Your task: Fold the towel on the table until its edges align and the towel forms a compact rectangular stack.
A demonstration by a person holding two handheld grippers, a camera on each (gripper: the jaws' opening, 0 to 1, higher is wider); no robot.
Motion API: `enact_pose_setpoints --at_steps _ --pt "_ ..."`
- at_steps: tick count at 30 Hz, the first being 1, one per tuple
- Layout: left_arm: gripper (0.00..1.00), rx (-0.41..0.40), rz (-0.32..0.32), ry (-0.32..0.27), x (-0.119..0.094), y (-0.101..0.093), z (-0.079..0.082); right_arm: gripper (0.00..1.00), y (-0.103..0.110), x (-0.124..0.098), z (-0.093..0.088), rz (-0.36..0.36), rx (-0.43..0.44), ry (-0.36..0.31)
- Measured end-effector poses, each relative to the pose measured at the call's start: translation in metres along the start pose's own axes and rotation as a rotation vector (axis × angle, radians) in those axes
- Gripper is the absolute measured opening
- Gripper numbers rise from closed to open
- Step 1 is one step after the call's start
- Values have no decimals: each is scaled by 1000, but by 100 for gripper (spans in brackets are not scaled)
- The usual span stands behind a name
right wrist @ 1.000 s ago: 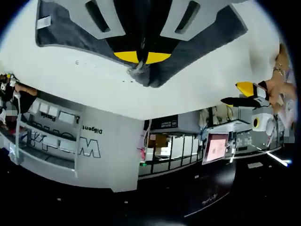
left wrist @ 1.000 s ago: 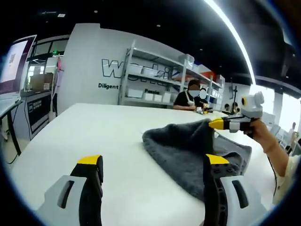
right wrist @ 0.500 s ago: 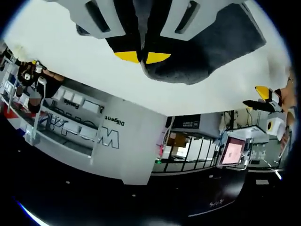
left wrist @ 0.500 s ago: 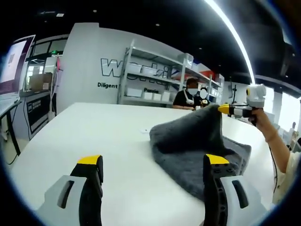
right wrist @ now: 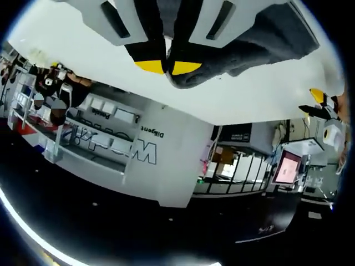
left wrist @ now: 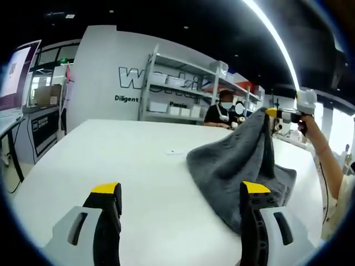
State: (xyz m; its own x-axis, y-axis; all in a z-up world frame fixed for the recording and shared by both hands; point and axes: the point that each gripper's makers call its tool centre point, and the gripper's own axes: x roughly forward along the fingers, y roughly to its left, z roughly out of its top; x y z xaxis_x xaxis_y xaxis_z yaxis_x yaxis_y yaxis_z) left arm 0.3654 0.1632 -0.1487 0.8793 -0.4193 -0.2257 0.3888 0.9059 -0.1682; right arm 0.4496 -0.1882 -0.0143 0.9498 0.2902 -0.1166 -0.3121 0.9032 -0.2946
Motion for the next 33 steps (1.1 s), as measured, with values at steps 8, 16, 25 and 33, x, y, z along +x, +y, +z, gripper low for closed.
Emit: enact_pose_setpoints --at_steps 8,16,25,33 --pt "86 1 -1 6 0 -1 -2 0 -43 -2 -1 -71 6 28" --pt "86 5 -3 19 1 -2 -6 0 -73 0 -33 -146 -41 139" --pt "86 14 -2 39 2 -2 -9 0 -105 19 -84 -219 -87 258" --pt "86 19 -3 50 3 -1 -11 0 -118 44 -124 -242 -179 346"
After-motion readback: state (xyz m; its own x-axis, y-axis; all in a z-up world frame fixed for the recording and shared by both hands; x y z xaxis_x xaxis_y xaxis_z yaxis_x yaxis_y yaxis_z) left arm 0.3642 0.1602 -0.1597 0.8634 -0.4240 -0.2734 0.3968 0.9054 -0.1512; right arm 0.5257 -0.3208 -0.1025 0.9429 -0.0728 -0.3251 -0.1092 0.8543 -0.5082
